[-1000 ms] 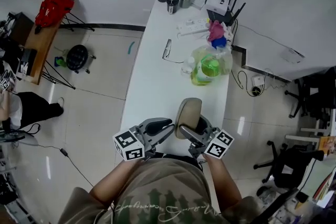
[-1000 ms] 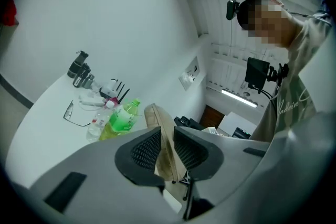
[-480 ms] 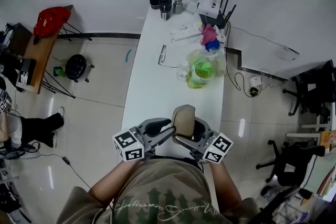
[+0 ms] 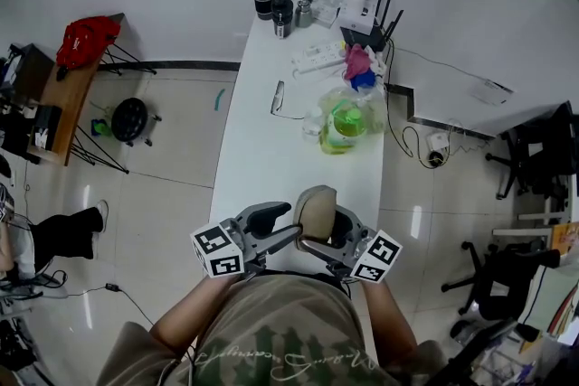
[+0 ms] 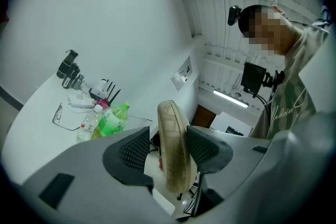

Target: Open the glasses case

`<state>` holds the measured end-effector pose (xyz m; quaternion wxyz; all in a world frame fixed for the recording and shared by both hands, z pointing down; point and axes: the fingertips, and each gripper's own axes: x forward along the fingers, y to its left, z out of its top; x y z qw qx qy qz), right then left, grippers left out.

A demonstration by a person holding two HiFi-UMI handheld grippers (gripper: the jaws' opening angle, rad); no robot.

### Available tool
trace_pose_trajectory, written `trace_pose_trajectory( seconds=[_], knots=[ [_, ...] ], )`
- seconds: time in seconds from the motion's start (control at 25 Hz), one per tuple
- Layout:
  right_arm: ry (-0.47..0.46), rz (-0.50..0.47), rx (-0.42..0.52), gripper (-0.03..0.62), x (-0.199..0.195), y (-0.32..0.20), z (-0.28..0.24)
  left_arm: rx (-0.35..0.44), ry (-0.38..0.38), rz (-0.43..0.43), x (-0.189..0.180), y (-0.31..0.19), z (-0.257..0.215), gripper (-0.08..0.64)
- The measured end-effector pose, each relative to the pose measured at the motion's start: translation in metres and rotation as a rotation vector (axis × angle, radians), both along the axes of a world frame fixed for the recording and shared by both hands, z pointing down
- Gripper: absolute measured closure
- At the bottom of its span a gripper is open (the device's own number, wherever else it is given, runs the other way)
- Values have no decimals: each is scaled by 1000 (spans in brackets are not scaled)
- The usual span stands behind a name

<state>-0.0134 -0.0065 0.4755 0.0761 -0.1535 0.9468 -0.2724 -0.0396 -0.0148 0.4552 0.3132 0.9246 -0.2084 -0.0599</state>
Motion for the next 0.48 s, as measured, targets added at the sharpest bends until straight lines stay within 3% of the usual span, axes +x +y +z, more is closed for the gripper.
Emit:
trace_pose_trajectory(
  seconds=[0.24,0.32,0.48],
  knots=[
    [38,-10,0,216,-4,2,6,14,28,55,12,8,-7,348],
    [64,-3,4,216,-3,2,9,23,17,60,13,10,-5,399],
    [95,-18,-4,216,-3,3,13,19,-8,68,15,12,-2,402]
  ],
)
